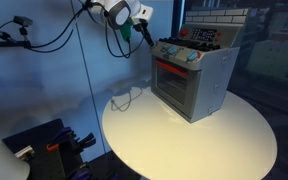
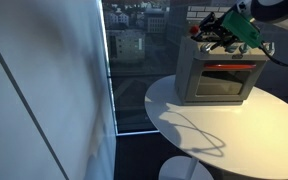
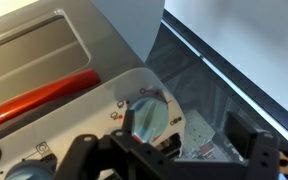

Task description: Turn the first knob on the left to the left.

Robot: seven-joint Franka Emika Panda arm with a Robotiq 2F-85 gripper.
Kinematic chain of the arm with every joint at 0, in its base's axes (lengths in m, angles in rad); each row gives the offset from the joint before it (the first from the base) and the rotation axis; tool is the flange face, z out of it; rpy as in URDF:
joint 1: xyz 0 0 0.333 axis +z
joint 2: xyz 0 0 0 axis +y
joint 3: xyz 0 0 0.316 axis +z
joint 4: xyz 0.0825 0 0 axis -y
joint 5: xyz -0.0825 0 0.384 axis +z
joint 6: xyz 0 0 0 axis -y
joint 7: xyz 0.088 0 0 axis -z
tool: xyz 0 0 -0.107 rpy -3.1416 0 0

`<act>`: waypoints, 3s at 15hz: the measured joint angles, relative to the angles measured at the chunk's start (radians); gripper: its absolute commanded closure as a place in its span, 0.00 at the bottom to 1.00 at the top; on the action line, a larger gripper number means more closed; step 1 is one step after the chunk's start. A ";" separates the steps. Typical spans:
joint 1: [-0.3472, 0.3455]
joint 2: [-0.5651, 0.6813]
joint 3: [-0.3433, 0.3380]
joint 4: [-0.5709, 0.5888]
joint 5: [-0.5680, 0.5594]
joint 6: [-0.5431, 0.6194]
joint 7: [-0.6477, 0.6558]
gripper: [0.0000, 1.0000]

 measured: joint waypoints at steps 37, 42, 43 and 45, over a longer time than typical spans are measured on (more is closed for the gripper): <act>0.153 -0.016 -0.208 0.035 -0.321 -0.166 0.062 0.93; 0.176 -0.016 -0.229 0.067 -0.389 -0.243 0.074 0.93; 0.181 -0.016 -0.233 0.072 -0.405 -0.256 0.079 0.93; 0.190 -0.015 -0.240 0.083 -0.435 -0.281 0.086 0.93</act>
